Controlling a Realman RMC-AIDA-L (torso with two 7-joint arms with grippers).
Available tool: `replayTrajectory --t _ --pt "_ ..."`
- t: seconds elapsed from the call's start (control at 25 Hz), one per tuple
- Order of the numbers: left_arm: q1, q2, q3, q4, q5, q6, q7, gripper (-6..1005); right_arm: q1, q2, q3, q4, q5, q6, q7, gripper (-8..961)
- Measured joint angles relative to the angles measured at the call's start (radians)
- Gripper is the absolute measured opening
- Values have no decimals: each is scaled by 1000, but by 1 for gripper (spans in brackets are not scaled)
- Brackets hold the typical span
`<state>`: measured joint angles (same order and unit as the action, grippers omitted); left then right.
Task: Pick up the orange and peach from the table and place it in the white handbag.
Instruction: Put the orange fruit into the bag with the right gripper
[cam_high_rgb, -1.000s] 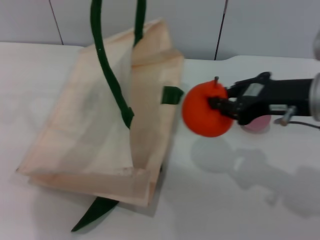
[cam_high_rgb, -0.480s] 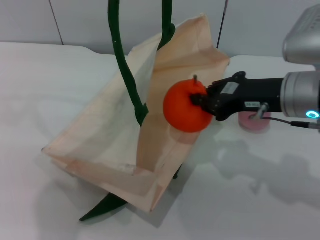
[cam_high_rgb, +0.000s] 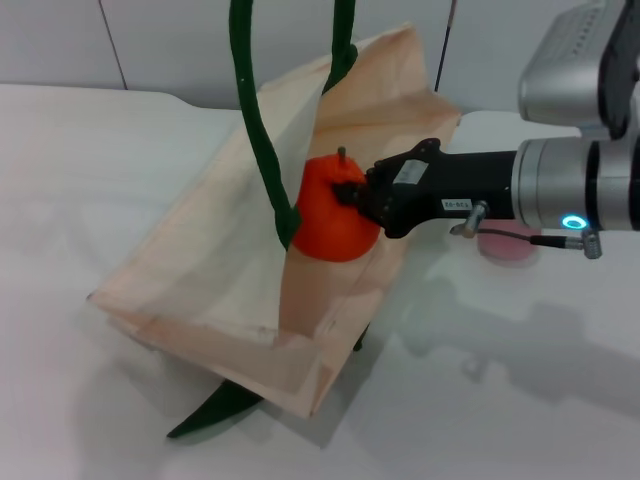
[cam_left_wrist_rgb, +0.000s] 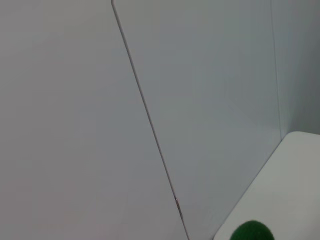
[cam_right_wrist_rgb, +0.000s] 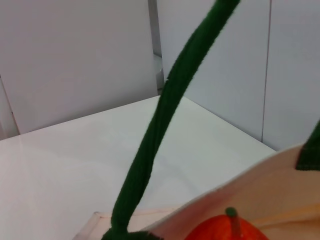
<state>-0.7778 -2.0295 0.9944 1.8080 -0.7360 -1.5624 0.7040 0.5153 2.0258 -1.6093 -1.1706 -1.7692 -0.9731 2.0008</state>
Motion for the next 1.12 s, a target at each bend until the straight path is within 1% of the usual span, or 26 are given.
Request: replayTrajectory --t 0.16,0.36,0.48,0.64,0.76,0.96,1.12 --pt "0 0 1 -1 0 7 0 151 16 0 -8 22 27 8 -21 58" --pt "-1 0 7 -4 0 13 0 153 71 -1 -22 129 100 13 -84 53" --pt "-1 0 11 -6 0 18 0 153 105 -2 -25 170 119 2 -98 52" --pt "-1 0 11 -8 0 19 0 155 120 -2 -24 180 121 -7 -99 53" --pt "-2 0 11 -9 3 21 0 156 121 -2 -17 180 121 -16 -96 73" --pt "-1 0 10 -9 6 28 0 157 122 -3 -13 178 136 -22 -93 276" --pt "-3 0 11 -9 3 32 0 158 134 -4 -18 185 137 -25 -99 278"
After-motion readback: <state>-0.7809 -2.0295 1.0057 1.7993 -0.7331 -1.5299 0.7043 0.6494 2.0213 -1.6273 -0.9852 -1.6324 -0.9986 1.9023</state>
